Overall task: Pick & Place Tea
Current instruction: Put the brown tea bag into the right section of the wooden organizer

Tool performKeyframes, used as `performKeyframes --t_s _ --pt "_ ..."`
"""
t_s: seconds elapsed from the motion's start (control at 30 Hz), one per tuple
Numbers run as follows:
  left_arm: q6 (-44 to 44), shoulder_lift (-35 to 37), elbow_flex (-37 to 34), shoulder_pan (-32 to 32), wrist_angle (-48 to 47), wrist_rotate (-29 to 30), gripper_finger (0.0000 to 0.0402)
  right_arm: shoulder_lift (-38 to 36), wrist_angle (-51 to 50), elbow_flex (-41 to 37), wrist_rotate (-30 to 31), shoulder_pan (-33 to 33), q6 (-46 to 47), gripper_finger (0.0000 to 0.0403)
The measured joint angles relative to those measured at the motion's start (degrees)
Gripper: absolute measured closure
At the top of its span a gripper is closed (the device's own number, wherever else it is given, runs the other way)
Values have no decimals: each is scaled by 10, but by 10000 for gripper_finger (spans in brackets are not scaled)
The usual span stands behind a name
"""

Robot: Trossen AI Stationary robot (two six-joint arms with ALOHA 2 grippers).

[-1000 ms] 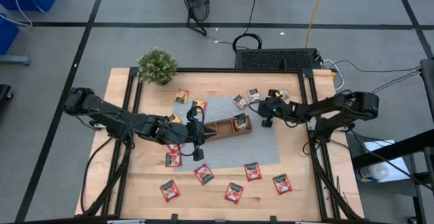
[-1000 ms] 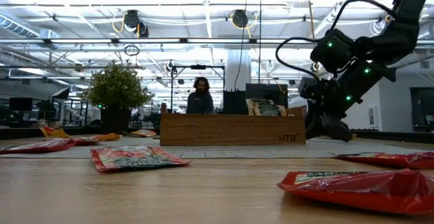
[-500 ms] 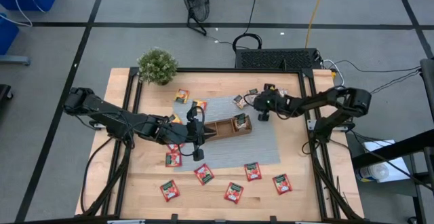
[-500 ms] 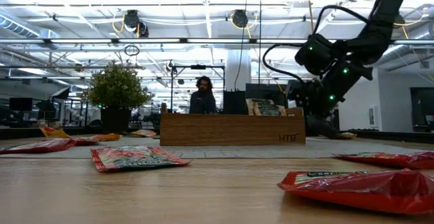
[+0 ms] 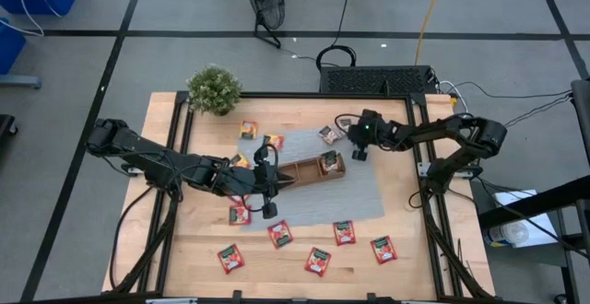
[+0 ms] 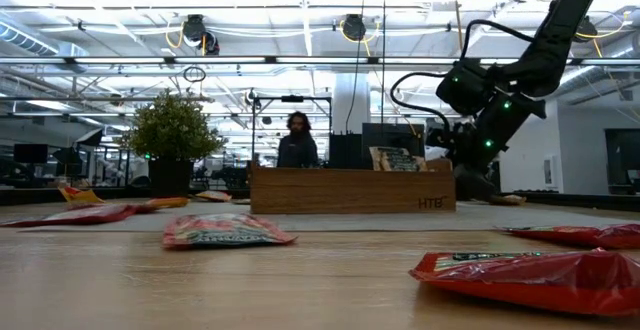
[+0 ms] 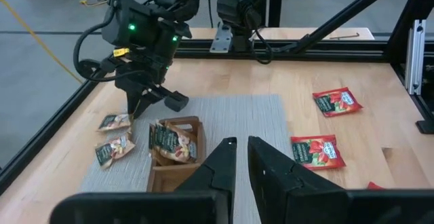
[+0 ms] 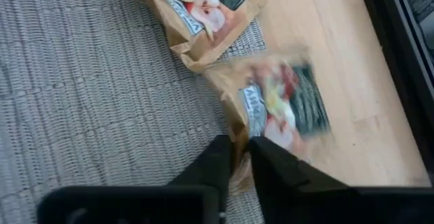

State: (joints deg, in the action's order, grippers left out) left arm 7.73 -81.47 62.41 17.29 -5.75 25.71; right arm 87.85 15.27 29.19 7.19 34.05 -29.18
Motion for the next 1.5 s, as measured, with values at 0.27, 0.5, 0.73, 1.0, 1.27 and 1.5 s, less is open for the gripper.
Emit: performKeyframes --t_s 0.27,0.5,0.73,1.0,1.27,1.5 --pt "0 0 0 0 0 0 355 1 10 -1 41 -20 -4 401" --pt "0 0 0 0 0 0 355 0 37 -2 111 -81 -24 402" --pt "0 0 0 0 0 0 355 -3 63 -2 254 -162 -58 402" --pt "0 0 0 0 1 0 355 -3 189 -2 449 -295 -202 403" --pt "-1 0 0 -8 80 1 355 -3 336 -24 473 -430 -315 403" --pt "66 -10 0 -43 116 1 355 -3 388 -26 498 -499 -416 403"
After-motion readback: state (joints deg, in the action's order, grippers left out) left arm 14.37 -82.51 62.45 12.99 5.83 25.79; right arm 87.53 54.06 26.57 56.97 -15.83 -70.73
